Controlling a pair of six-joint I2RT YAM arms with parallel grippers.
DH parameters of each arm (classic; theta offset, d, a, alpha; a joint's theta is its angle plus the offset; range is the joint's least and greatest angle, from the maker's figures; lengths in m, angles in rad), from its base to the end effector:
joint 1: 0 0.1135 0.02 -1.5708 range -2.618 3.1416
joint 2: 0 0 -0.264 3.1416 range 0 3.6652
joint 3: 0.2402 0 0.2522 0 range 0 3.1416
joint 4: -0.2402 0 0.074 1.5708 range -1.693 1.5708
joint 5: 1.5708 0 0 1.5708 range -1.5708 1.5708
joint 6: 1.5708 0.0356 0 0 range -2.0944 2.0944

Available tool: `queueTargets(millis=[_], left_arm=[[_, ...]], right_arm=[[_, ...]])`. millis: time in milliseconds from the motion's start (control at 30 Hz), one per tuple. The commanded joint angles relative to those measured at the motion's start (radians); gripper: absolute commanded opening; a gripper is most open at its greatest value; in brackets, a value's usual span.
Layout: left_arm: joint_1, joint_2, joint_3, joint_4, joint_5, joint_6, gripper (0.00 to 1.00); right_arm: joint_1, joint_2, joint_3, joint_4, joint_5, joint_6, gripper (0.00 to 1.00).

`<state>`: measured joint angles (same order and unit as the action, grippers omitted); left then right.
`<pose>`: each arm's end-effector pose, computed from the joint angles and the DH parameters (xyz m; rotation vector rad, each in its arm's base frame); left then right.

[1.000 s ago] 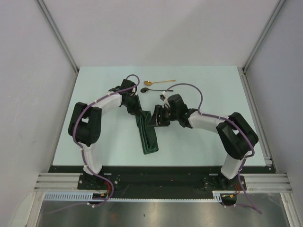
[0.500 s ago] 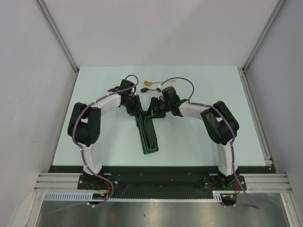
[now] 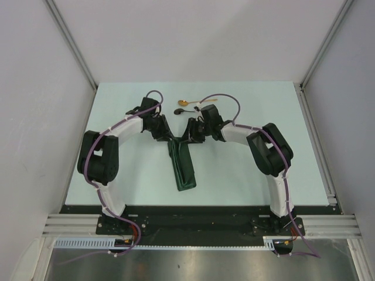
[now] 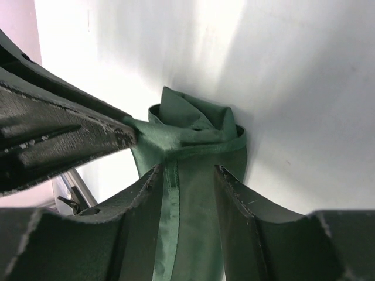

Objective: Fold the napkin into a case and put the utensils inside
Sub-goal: Stuff the top corner of the smaller-rectangle-folded napkin into the folded napkin.

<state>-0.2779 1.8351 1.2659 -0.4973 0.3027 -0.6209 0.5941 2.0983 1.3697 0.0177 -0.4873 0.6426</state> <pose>0.3623 -0.1144 0.1923 -0.3611 2.7152 -0.6823 0.3681 0.2688 0.1545 -0.2209 2.4687 1.1534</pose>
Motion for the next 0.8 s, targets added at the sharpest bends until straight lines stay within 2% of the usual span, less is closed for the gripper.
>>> queueTargets(millis=[0,167,533,633,767], left_arm=[[0.006,-0.031,-0.003,0.048,0.045,-0.034,0.3],[0.005,-0.014,0.001,0.054,0.055,-0.039,0.26],[0.005,-0.013,0.0,0.057,0.052,-0.04,0.22],[0.005,-0.011,-0.002,0.057,0.049,-0.04,0.18],[0.005,-0.01,-0.005,0.054,0.036,-0.045,0.13]], right_arm=[[-0.001,0.019,0.061,0.008,-0.02,-0.014,0.44],[-0.001,0.039,0.085,0.002,-0.028,-0.012,0.37],[0.003,0.08,0.112,0.001,-0.031,-0.011,0.39],[0.013,0.08,0.12,0.004,-0.017,-0.012,0.46],[0.016,0.103,0.149,-0.044,0.006,-0.017,0.43]])
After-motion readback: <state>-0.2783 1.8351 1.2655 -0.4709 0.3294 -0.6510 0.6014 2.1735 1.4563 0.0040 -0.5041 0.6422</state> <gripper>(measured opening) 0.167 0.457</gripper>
